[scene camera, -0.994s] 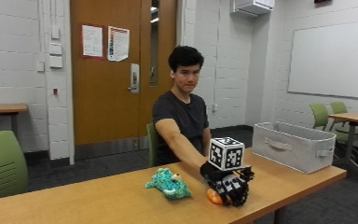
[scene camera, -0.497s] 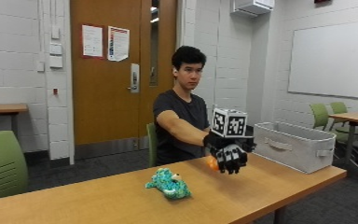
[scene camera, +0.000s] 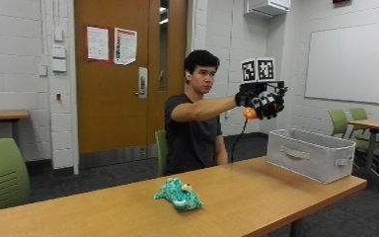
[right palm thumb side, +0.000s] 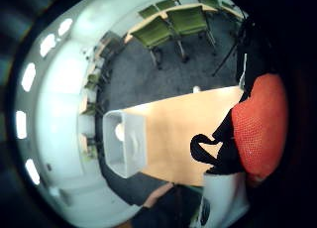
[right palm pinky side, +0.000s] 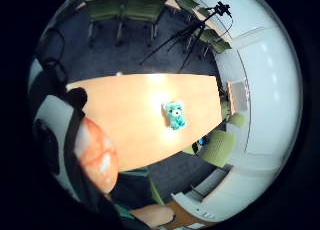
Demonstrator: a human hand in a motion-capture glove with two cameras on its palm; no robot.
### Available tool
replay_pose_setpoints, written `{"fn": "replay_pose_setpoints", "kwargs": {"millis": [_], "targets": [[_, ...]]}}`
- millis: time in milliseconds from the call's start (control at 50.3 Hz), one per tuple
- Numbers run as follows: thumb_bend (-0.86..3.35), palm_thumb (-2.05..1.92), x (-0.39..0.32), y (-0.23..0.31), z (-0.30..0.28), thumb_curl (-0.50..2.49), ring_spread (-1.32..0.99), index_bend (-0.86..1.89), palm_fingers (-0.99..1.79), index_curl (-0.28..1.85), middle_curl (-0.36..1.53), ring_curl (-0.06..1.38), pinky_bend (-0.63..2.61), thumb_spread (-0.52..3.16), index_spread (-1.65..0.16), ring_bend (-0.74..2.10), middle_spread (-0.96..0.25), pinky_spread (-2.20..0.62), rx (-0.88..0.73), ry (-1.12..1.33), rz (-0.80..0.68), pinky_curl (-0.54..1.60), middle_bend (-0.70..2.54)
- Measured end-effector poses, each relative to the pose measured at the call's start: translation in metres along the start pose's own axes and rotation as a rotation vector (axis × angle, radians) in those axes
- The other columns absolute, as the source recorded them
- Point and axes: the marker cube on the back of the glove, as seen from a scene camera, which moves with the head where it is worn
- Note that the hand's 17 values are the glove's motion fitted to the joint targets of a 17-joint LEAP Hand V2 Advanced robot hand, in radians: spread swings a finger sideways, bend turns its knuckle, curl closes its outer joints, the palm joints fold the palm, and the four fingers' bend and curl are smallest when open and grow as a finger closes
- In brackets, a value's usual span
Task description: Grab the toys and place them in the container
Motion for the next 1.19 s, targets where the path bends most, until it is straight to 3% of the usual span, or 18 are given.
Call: {"fn": "replay_pose_setpoints", "kwargs": {"millis": [219, 378, 715, 795, 855, 954, 1073, 1192], "targets": [[0.25, 0.58, -0.106, 0.036, -0.048, 0.97, -0.51, 0.1, 0.93, 1.07, 0.79, 0.59, 1.0, 0.91, -0.54, 1.04, -0.48, -0.45, 0.117, -0.157, -0.012, 0.43, 0.77], [0.24, 0.57, -0.183, 0.06, -0.059, 1.02, -0.51, 0.12, 0.95, 1.09, 0.8, 0.59, 1.01, 0.91, -0.53, 1.05, -0.47, -0.44, 0.114, -0.154, -0.115, 0.43, 0.77], [0.23, 0.57, -0.327, 0.102, -0.019, 1.1, -0.49, 0.12, 0.94, 1.13, 0.82, 0.58, 1.02, 0.91, -0.53, 1.06, -0.46, -0.44, 0.057, -0.08, -0.325, 0.42, 0.77], [0.23, 0.57, -0.317, 0.081, -0.005, 1.13, -0.49, 0.12, 0.94, 1.14, 0.83, 0.58, 1.02, 0.91, -0.53, 1.07, -0.46, -0.44, 0.004, -0.147, -0.388, 0.42, 0.77], [0.22, 0.57, -0.331, 0.078, -0.005, 1.14, -0.49, 0.12, 0.94, 1.14, 0.83, 0.57, 1.02, 0.91, -0.53, 1.07, -0.46, -0.44, -0.077, -0.287, -0.306, 0.42, 0.77], [0.22, 0.57, -0.326, 0.078, 0.02, 1.16, -0.49, 0.12, 0.94, 1.15, 0.84, 0.57, 1.02, 0.92, -0.53, 1.07, -0.46, -0.43, 0.017, -0.04, -0.485, 0.42, 0.77], [0.22, 0.57, -0.333, 0.078, 0.036, 1.18, -0.49, 0.12, 0.94, 1.16, 0.84, 0.57, 1.03, 0.92, -0.52, 1.08, -0.46, -0.43, 0.05, 0.049, -0.4, 0.42, 0.77], [0.17, 0.48, -0.338, 0.082, 0.05, 1.17, -0.49, 0.04, 0.84, 1.15, 0.84, 0.57, 1.08, 0.98, -0.51, 1.08, -0.46, -0.43, -0.076, -0.026, -0.428, 0.43, 0.75]]}}
